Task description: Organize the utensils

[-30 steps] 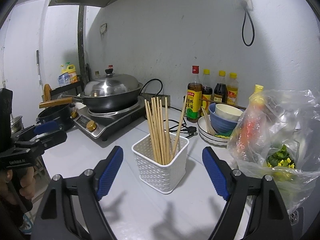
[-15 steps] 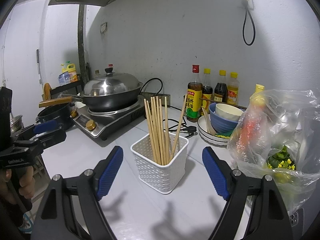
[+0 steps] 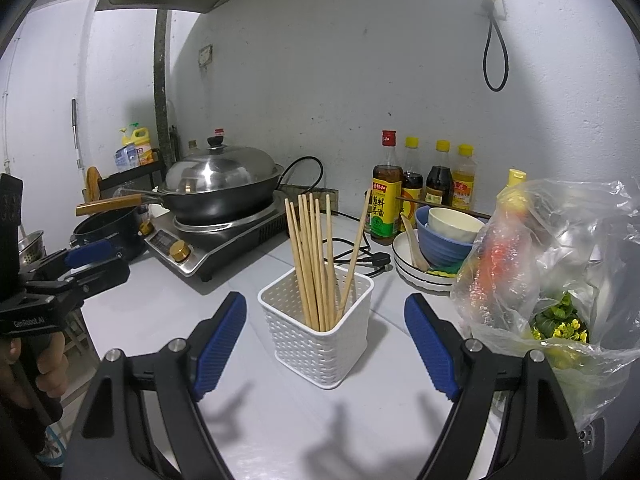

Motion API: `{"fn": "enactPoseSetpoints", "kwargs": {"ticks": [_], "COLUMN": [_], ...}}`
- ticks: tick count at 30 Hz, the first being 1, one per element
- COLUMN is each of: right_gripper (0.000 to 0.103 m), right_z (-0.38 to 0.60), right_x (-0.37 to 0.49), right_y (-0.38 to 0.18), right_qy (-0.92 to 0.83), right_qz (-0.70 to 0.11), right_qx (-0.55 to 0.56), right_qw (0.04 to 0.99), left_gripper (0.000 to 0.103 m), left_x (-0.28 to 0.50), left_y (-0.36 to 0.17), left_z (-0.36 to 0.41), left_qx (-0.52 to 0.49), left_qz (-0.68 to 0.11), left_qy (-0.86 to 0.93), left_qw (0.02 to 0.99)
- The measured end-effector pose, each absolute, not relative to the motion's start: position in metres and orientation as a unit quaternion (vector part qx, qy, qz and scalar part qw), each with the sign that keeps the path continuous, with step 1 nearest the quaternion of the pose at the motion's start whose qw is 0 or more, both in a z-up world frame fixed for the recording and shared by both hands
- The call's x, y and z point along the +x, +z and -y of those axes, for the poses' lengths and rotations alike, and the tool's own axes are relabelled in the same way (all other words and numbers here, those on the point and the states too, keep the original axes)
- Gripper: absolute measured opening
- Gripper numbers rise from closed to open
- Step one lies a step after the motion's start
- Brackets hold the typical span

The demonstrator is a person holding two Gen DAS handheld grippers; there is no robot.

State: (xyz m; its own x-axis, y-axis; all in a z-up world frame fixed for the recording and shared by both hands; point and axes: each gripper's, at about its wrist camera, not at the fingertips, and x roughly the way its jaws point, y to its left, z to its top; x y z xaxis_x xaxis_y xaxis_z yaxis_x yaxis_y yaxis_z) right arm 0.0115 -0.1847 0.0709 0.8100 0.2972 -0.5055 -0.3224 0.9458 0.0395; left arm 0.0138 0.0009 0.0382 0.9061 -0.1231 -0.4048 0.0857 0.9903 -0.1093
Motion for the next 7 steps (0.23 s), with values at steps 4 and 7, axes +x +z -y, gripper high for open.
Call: {"fn": "enactPoseSetpoints", "kwargs": {"ticks": [4,7], "right_gripper": [0.080,0.080], "right_z": [0.1863,0.1895], "right_x": [0.0120,0.0134], "right_y": [0.0708,0.0712], "right_qy": [0.161,0.161], "right_qz": [-0.264,-0.266], "right_qx": [-0.024,-0.025], "right_qw": [0.951,0.950], "left_gripper": [0.091,0.091], "left_x": [0.0139,0.0151], "left_y": [0.0382,0.0374], "left_z": [-0.0008,-0.0005], "left_qx": [-0.043,-0.043], "left_qz": [-0.210,-0.210], "left_qy": [-0.054,-0.053], "left_qw": [0.975,0.975]}}
